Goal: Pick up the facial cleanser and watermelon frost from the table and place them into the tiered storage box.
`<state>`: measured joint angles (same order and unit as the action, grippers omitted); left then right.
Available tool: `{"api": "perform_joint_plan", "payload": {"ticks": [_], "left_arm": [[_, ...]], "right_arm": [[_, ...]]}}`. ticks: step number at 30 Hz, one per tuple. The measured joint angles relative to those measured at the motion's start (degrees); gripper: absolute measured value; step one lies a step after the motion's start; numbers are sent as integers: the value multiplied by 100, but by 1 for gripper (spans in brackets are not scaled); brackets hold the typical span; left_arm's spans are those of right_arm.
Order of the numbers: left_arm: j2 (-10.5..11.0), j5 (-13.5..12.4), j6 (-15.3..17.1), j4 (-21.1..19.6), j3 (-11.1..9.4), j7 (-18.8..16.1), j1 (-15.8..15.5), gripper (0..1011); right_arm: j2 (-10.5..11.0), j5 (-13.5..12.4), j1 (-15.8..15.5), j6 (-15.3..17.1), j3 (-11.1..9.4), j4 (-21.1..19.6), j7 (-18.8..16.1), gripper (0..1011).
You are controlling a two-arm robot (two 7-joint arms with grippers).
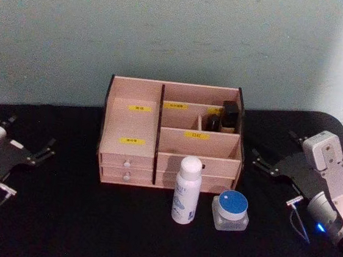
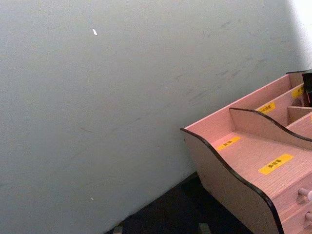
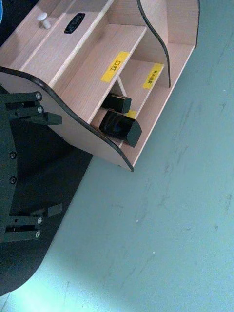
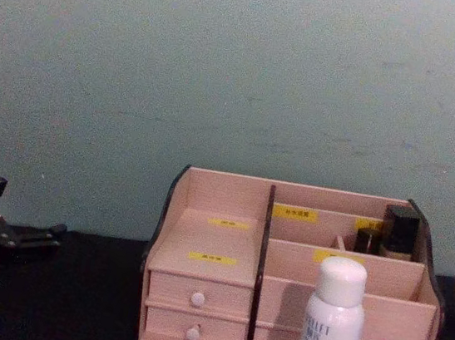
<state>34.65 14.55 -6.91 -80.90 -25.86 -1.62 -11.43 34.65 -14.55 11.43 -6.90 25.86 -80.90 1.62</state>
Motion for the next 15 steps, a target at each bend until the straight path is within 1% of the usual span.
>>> {"api": "perform_joint_plan", "payload": {"ticks": [15], "left_arm": [[0,0,0,0,0,0,0,1001]], "right_arm": [[0,0,0,0,0,0,0,1002]]}}
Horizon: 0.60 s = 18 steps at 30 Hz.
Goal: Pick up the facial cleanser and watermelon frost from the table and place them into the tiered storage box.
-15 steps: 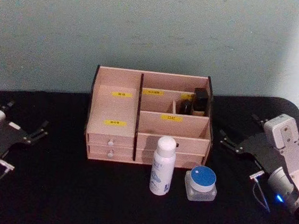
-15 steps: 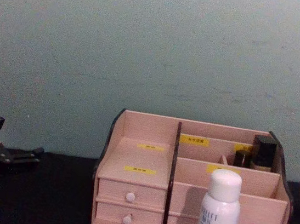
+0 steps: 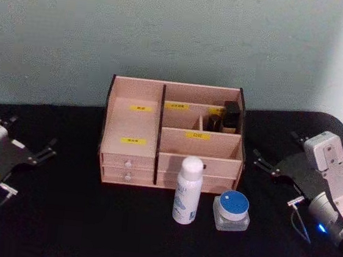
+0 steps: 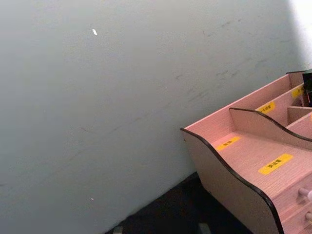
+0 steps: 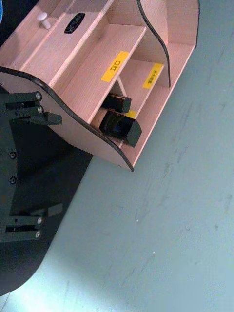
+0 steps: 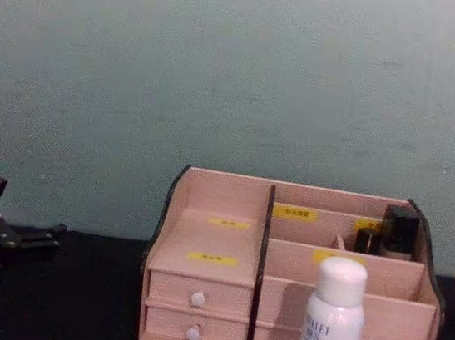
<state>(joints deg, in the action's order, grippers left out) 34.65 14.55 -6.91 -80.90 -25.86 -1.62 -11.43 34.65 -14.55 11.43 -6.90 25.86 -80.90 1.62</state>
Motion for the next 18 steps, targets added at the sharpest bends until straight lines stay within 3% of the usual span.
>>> {"api": "perform_joint_plan", "payload": {"ticks": [18], "left_arm": [[0,0,0,0,0,0,0,1002]], "right_arm": [[0,0,0,0,0,0,0,1003]]}}
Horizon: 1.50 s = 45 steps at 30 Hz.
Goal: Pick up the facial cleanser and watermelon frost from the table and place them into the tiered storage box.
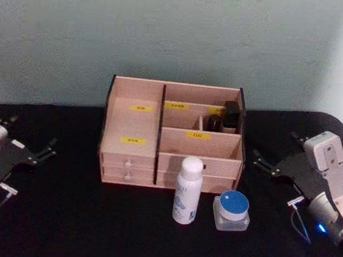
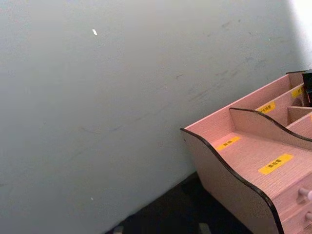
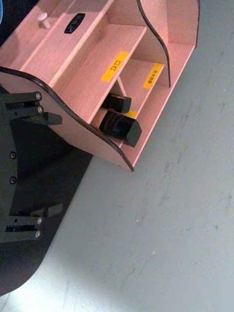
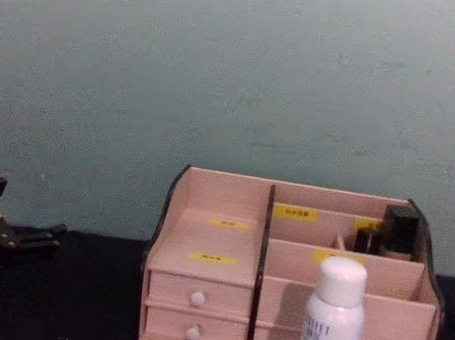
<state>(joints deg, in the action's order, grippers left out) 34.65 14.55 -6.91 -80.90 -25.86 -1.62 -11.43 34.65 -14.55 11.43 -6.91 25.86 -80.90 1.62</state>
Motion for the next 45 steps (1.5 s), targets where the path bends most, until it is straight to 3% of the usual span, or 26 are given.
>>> {"api": "perform_joint_plan", "payload": {"ticks": [15,25,32,38,45], "left_arm": [[0,0,0,0,0,0,0,1001],[0,0,0,0,0,0,0,1001],[0,0,0,0,0,0,0,1001],[0,0,0,0,0,0,0,1001],[0,0,0,-1,0,0,0,1001]], "right_arm": [[-20,3,0,0,-35,0,-45,1003],[-57,-25,-102,-5,-217,-96,-278,1002],[38,-137,-346,-43,-431,-394,-415,1003],[286,-431,-697,-176,-660,-860,-855,1003],[507,-705,-932,-289,-726,-1176,-1486,1003]]}}
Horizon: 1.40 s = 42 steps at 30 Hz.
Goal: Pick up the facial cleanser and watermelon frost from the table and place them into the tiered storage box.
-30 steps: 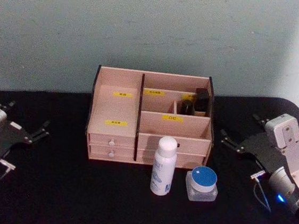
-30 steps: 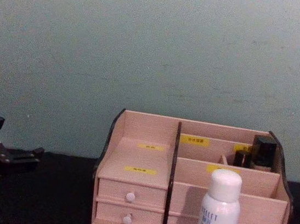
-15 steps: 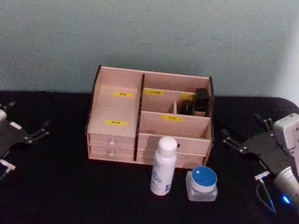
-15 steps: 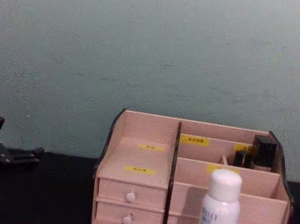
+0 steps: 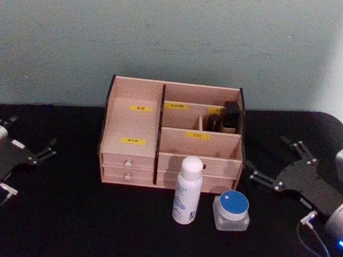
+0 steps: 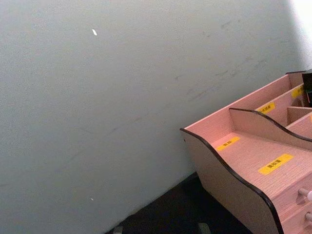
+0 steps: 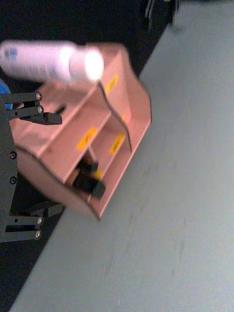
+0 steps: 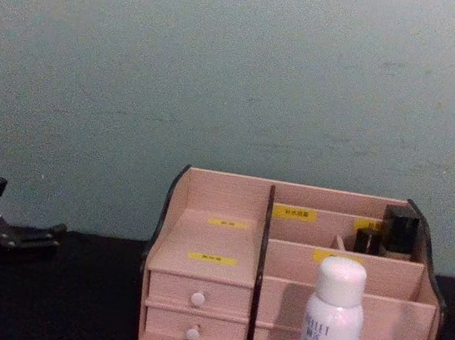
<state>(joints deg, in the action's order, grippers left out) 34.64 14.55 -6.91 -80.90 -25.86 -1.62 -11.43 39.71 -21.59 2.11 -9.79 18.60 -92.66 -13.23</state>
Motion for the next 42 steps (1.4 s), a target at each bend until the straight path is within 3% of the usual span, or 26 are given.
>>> {"api": "perform_joint_plan", "payload": {"ticks": [10,20,30,42], "left_arm": [[0,0,0,0,0,0,0,1001],[0,0,0,0,0,0,0,1001],[0,0,0,0,0,0,0,1001],[0,0,0,0,0,0,0,1001]], "right_arm": [[153,-344,-119,-68,99,-169,-1050,1002],[-1,-520,14,184,283,-2,-1747,1003],[-341,-536,321,419,426,374,-2107,1003],[-708,-626,760,735,618,920,-2242,1002]]}}
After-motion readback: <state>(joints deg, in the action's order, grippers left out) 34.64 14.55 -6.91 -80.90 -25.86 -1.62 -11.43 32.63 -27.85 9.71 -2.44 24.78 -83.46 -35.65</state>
